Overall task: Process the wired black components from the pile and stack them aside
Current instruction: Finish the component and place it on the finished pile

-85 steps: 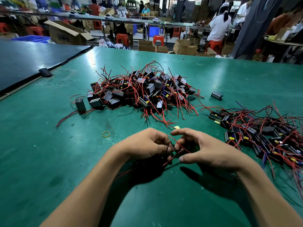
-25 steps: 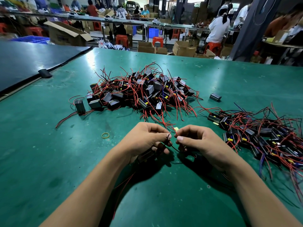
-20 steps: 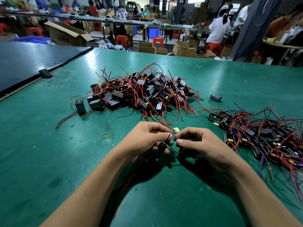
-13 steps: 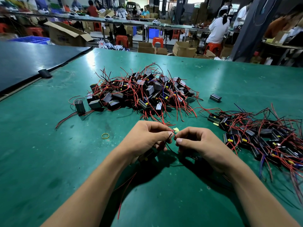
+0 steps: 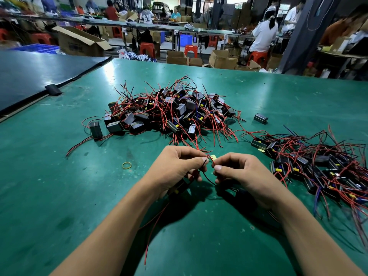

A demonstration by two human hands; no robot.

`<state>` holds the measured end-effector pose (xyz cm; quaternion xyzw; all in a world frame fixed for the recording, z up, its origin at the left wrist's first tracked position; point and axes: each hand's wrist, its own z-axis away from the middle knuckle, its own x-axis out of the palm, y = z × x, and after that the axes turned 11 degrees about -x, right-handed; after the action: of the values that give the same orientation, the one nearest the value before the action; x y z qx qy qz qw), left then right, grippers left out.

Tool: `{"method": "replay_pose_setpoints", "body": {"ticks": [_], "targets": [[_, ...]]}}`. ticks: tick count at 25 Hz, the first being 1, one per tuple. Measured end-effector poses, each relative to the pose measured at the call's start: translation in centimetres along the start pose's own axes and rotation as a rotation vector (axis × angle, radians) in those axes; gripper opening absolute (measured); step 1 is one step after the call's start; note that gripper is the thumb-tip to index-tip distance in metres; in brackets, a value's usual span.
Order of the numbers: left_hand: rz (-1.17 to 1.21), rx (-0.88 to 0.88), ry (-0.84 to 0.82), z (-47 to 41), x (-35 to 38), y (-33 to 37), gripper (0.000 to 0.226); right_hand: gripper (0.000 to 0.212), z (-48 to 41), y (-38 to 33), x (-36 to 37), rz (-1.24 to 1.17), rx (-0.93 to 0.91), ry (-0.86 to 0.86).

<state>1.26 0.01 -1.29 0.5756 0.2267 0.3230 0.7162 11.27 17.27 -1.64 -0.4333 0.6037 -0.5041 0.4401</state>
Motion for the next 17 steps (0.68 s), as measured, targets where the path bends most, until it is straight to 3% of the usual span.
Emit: {"method": "replay_pose_setpoints", "body": {"ticks": [17], "targets": [[-0.036,0.033,0.043,-0.16,0.49,-0.04,0.010,0.004,0.20,-0.38,0.20,0.045,0.002,-0.028]]}}
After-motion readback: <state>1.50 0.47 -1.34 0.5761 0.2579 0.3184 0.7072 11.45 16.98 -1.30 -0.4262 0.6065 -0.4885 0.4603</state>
